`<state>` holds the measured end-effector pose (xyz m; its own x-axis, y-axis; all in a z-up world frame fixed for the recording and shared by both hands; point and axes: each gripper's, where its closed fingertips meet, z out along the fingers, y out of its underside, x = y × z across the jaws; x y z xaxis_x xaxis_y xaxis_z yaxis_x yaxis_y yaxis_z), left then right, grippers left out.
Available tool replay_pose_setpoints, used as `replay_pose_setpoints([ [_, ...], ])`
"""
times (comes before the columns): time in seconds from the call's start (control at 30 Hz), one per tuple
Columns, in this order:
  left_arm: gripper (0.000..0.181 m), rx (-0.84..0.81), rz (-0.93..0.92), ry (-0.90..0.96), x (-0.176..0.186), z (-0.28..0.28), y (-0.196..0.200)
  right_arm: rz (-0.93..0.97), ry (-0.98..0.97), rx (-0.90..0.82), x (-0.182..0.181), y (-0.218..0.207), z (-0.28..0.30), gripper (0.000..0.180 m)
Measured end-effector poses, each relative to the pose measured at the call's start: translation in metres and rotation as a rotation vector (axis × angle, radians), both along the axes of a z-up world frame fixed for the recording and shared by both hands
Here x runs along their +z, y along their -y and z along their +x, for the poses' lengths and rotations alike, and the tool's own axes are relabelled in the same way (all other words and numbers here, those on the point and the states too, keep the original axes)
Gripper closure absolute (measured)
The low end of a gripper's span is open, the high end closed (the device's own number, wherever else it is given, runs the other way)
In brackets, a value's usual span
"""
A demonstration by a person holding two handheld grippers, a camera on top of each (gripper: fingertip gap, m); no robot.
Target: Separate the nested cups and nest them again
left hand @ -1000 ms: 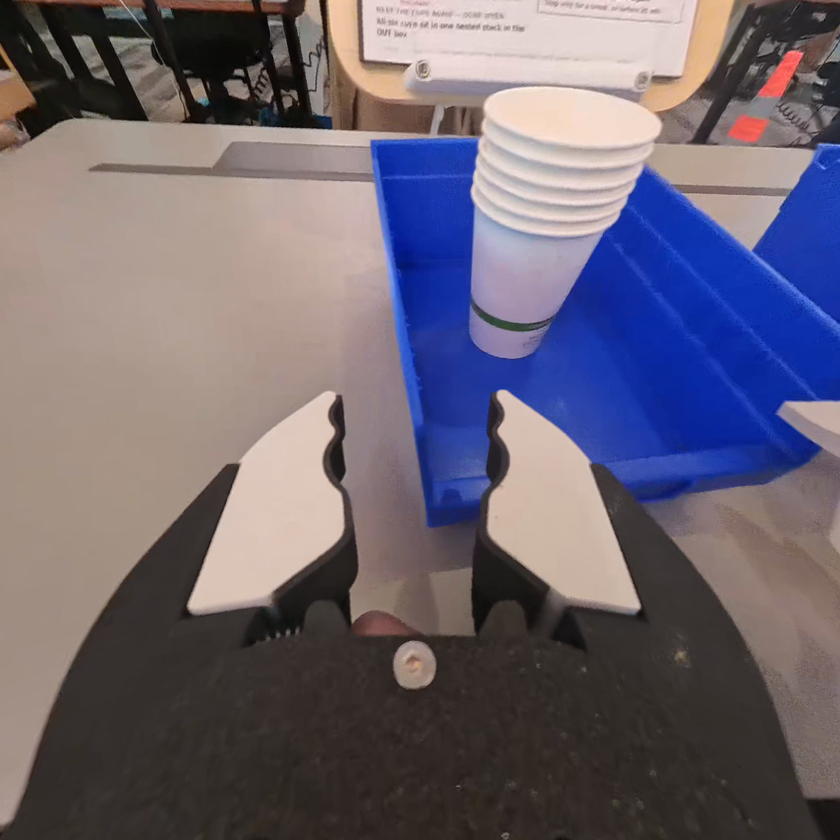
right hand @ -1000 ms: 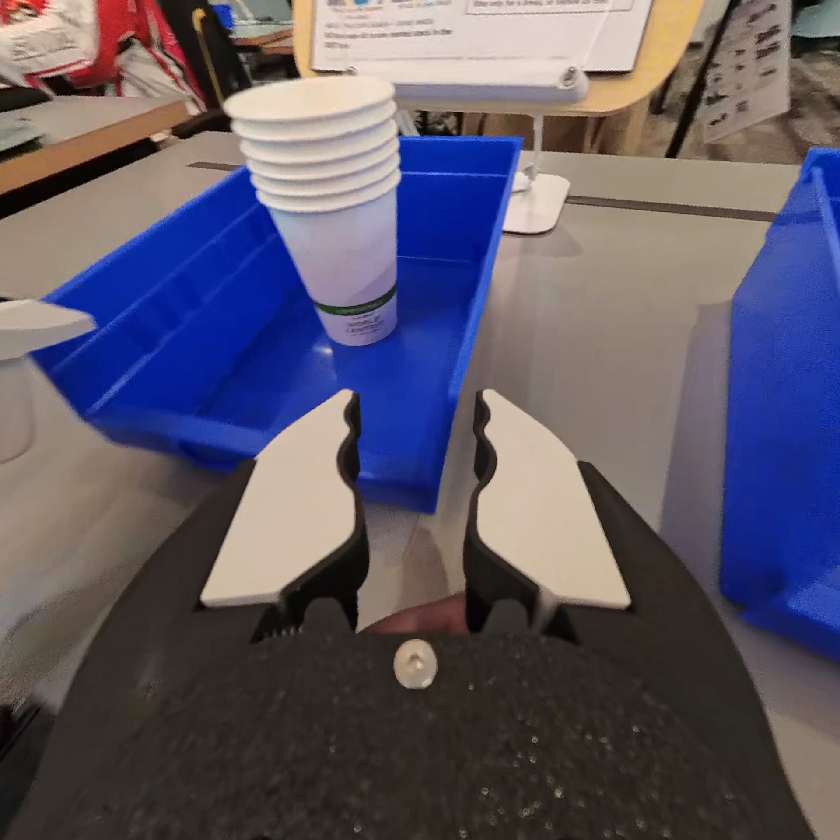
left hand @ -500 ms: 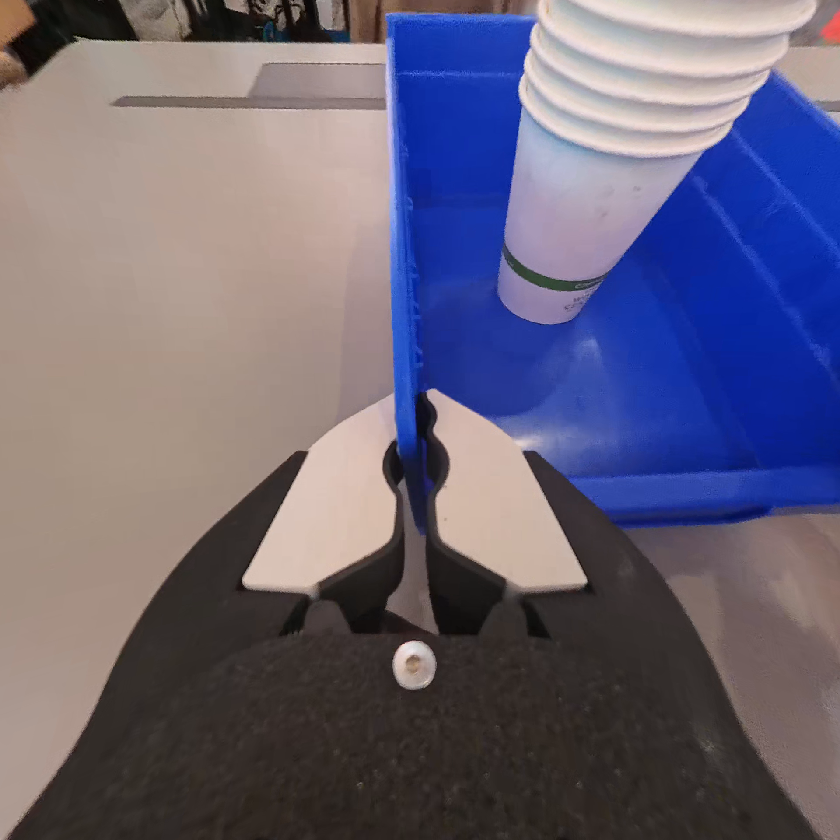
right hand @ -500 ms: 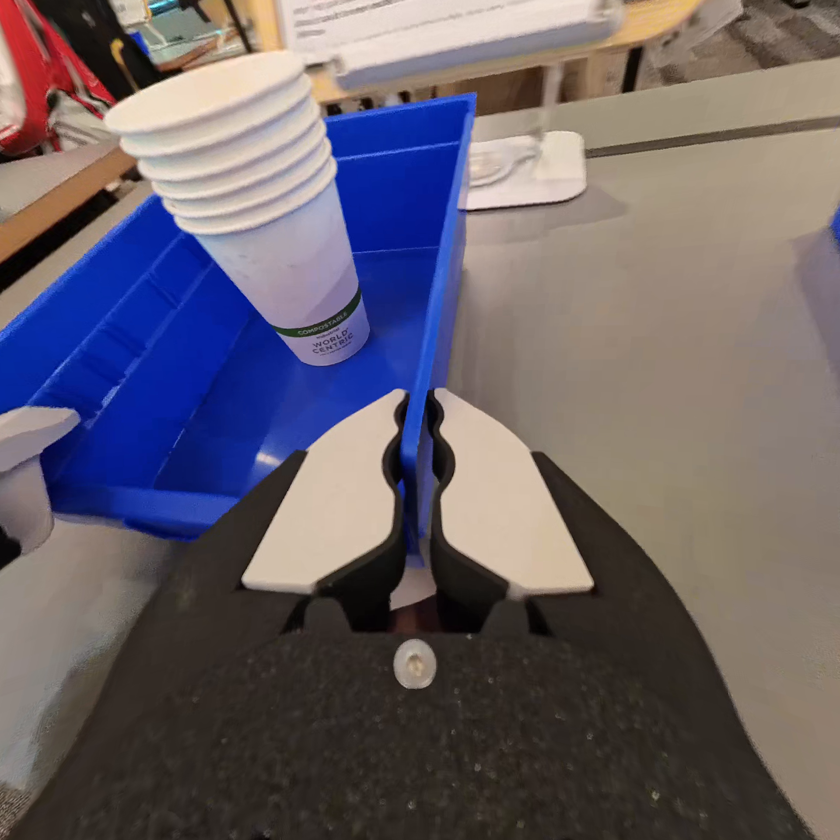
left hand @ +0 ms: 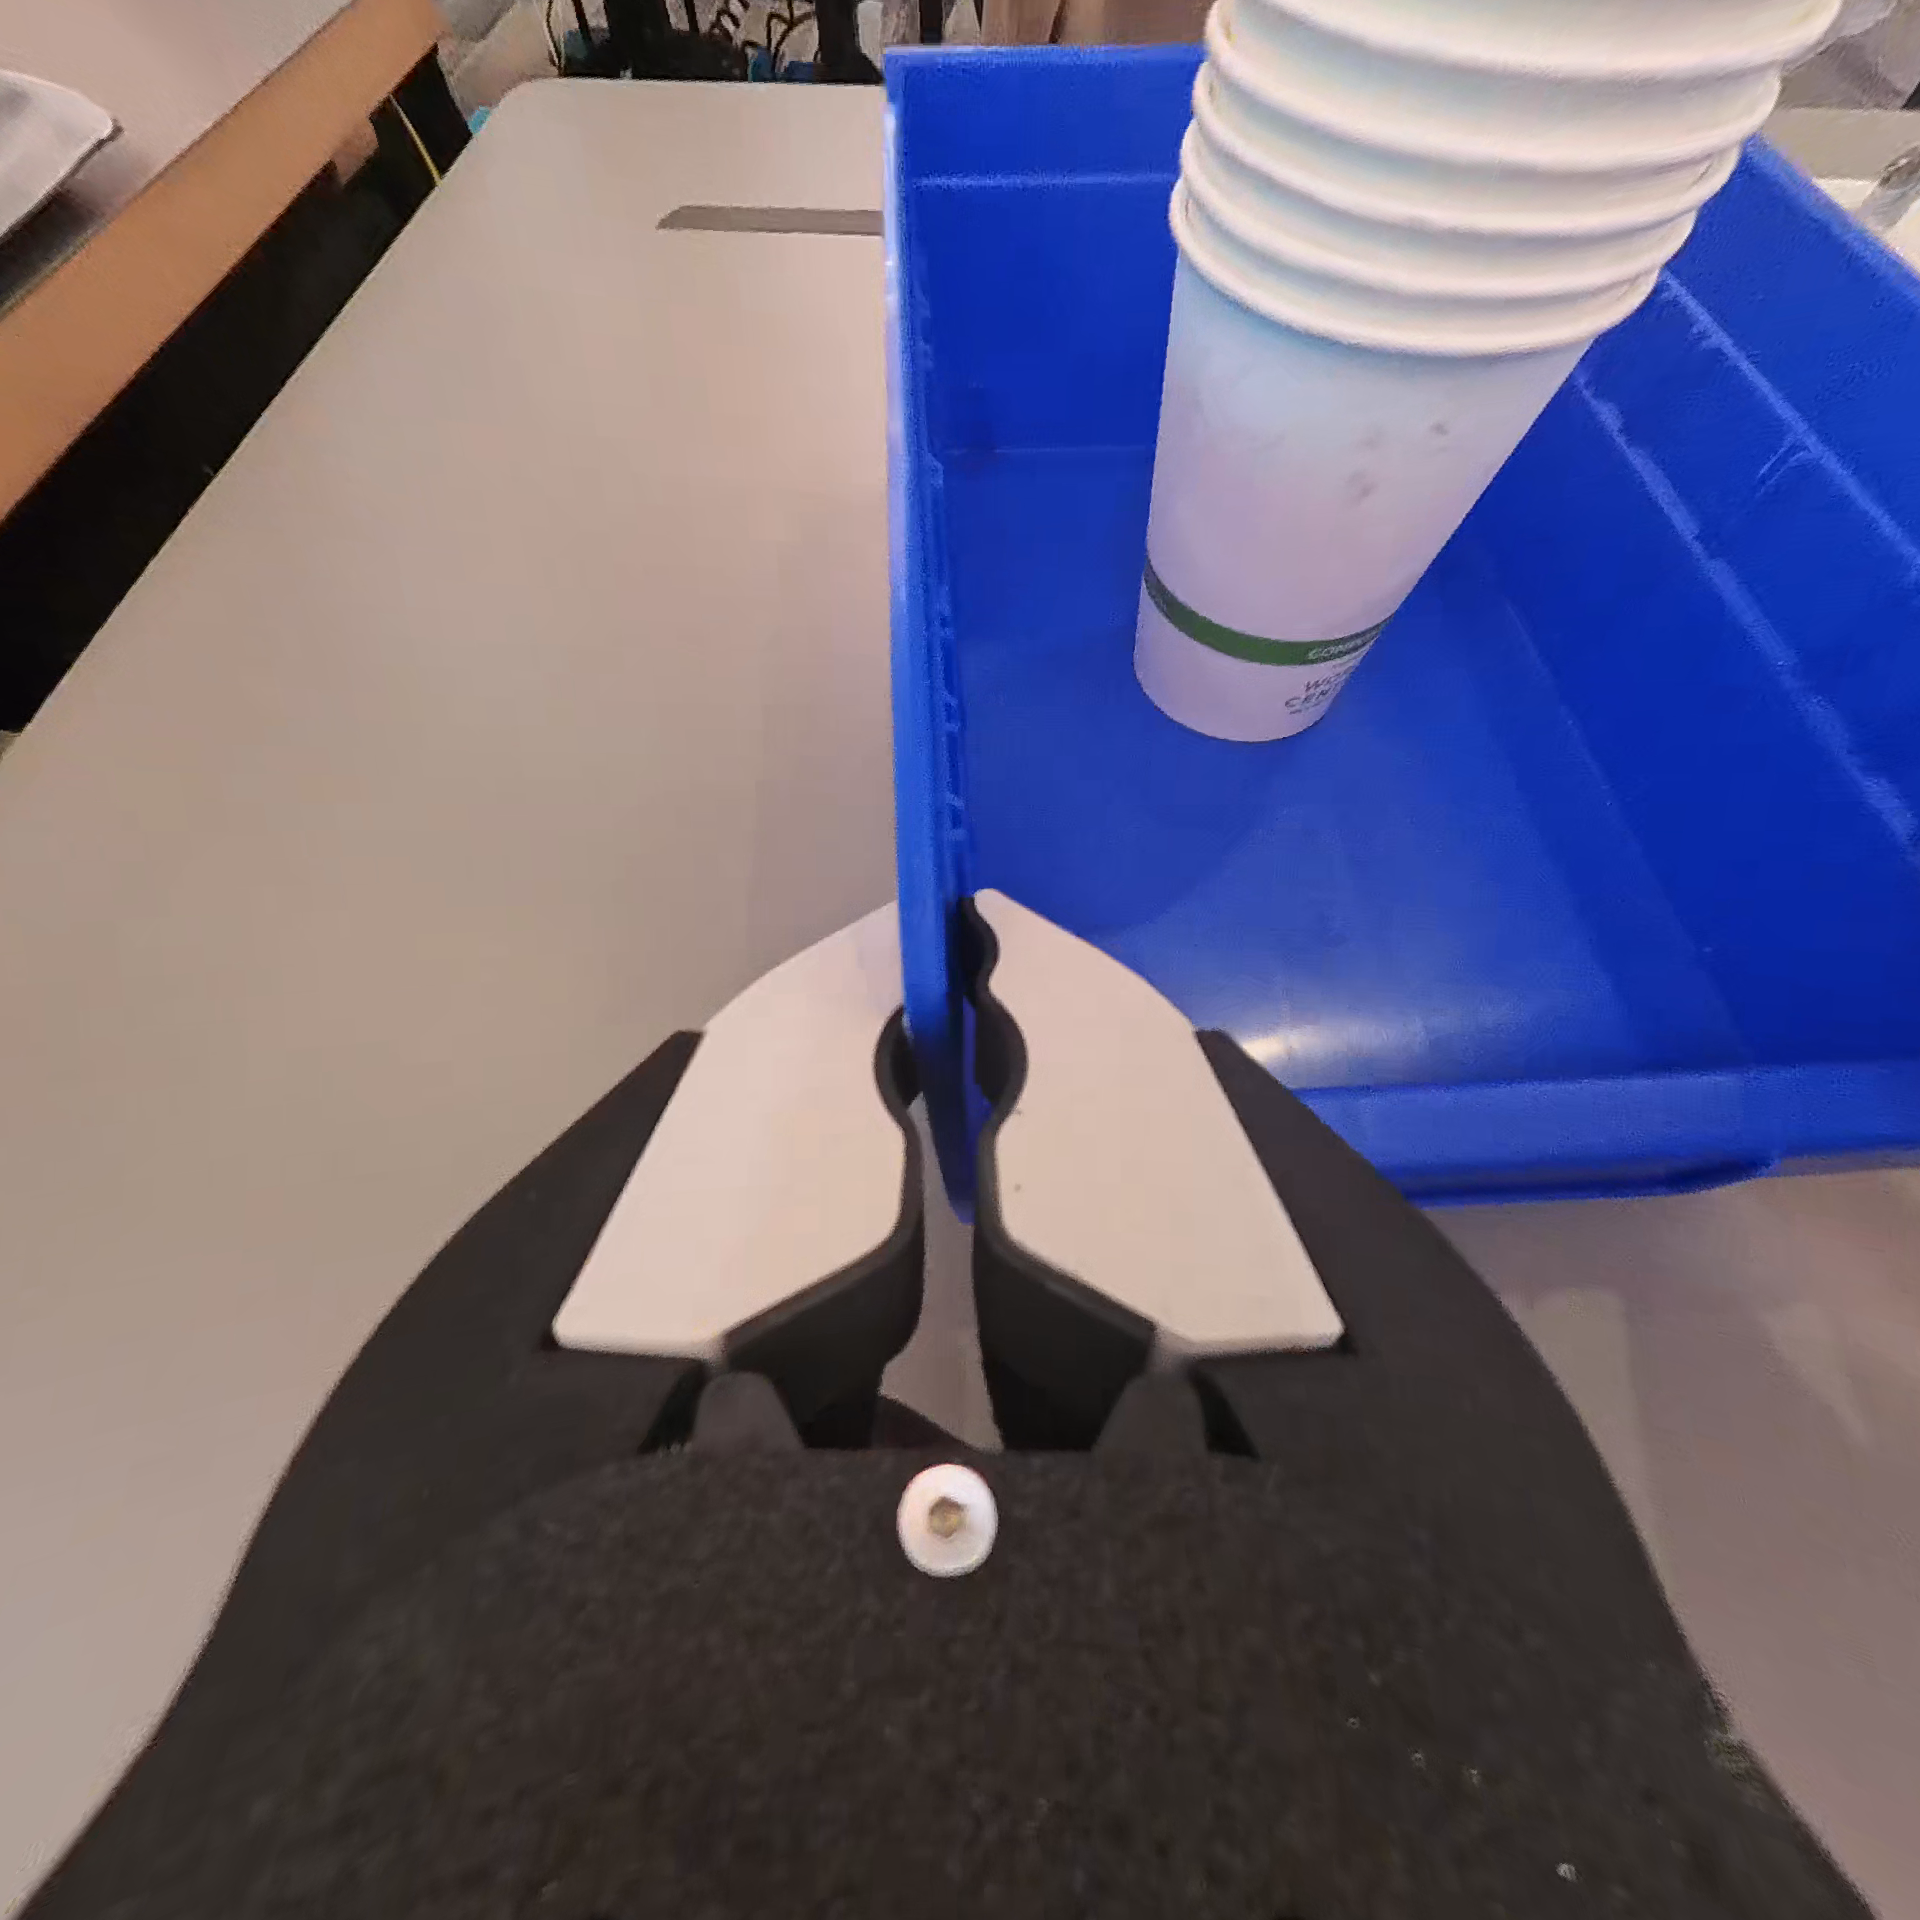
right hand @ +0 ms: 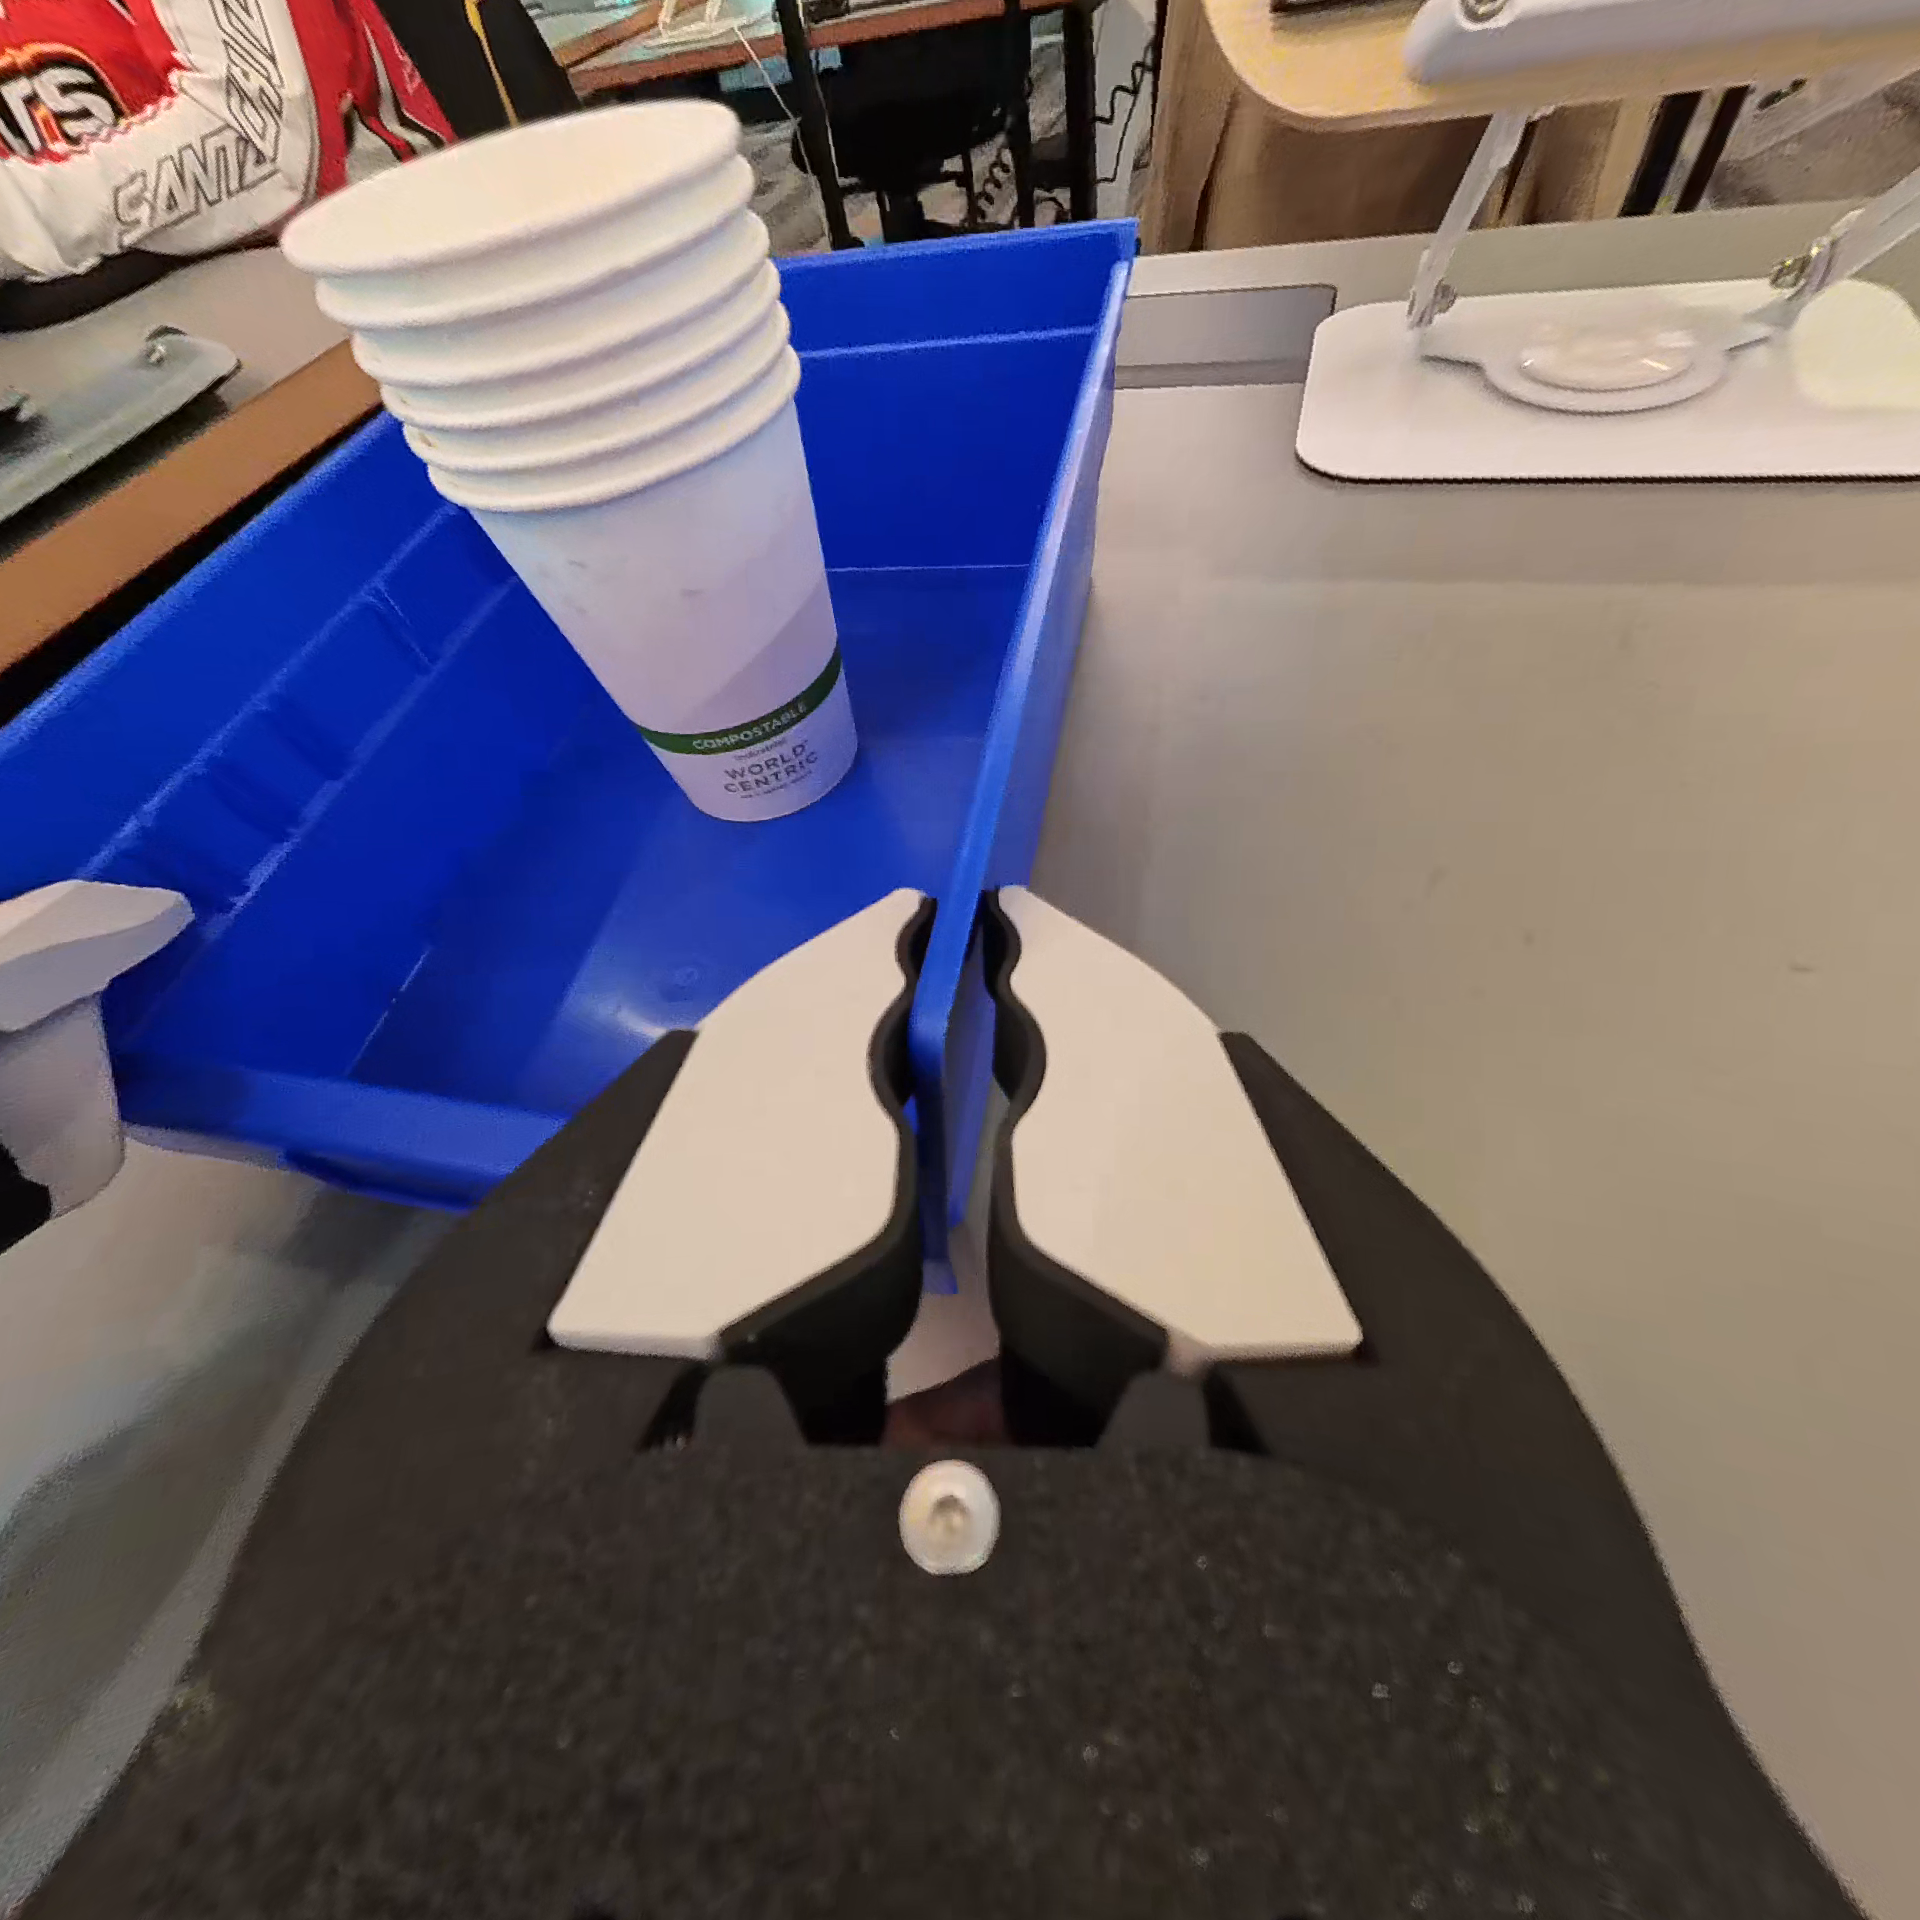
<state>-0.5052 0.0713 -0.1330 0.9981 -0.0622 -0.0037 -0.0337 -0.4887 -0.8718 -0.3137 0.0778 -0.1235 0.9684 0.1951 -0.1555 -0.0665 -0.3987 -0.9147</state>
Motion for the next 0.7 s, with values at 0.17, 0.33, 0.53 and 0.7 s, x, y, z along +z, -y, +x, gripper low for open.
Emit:
replay_pose_setpoints([
  [0.17,0.178,-0.001,-0.006,-0.002,0.000,0.001,-0.002,0.002,0.004,0.032,0.000,0.002,0.001,0.169],
  [0.33,0.148,0.093,0.027,-0.048,0.007,-0.014,0.007,0.028,-0.010,0.141,0.009,0.013,0.008,0.153],
  [0.53,0.133,0.237,0.141,-0.147,0.053,-0.011,0.060,0.227,-0.060,0.262,0.061,0.059,0.068,0.140],
  [0.7,0.135,-0.023,0.188,0.038,0.071,0.111,0.078,0.313,-0.069,0.199,0.089,0.088,0.162,0.142],
])
